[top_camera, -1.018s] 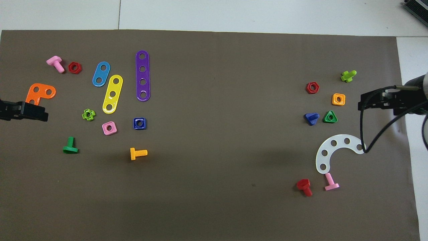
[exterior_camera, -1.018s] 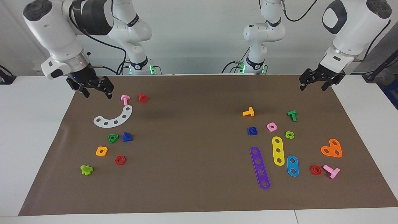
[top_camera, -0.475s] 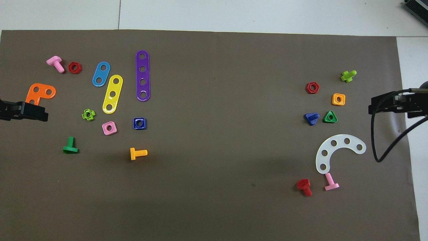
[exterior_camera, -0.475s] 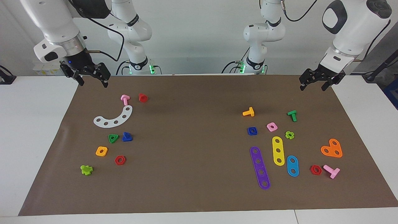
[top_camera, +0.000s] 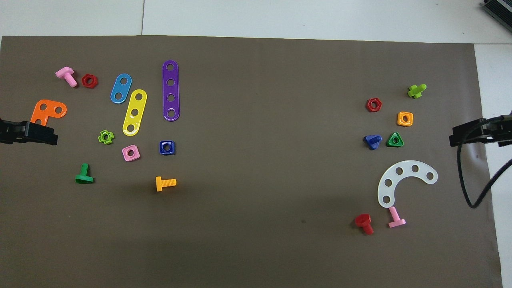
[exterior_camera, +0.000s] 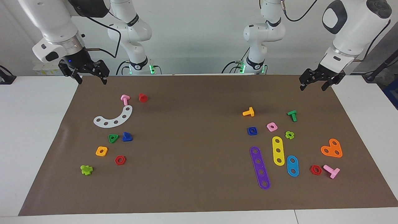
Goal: Unscrew and place screws in storage area
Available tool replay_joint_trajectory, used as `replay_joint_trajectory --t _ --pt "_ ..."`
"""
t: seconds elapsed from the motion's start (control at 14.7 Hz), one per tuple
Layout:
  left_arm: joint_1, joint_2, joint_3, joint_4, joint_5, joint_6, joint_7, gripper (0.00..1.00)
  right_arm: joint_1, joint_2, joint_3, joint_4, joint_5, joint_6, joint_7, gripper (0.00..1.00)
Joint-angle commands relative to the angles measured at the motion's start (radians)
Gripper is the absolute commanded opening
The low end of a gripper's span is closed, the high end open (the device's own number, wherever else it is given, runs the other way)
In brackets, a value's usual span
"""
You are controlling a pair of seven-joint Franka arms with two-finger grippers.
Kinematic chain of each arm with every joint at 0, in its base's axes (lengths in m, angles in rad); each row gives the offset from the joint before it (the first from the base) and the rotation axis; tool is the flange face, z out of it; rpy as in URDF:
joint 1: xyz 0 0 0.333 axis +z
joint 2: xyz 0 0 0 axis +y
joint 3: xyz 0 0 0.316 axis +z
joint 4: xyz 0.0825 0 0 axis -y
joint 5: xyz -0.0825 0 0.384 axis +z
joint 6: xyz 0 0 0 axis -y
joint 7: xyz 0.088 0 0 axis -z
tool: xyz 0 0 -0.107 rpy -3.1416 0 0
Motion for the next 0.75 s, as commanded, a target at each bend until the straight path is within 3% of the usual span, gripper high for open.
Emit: replay_joint_trajectory --t 0.0,0.68 --pt "0.008 -0.03 -0.005 -0.036 0.008 0.018 0.001 1.0 -0.014 0.031 0.008 0.054 -0.015 -0.033 -0.055 1.0" --pt "0.008 -0.03 -0.005 -0.036 0.008 0.018 0.001 1.0 -0.014 0.021 0.005 0.025 -0.012 0.003 -0.023 1.0"
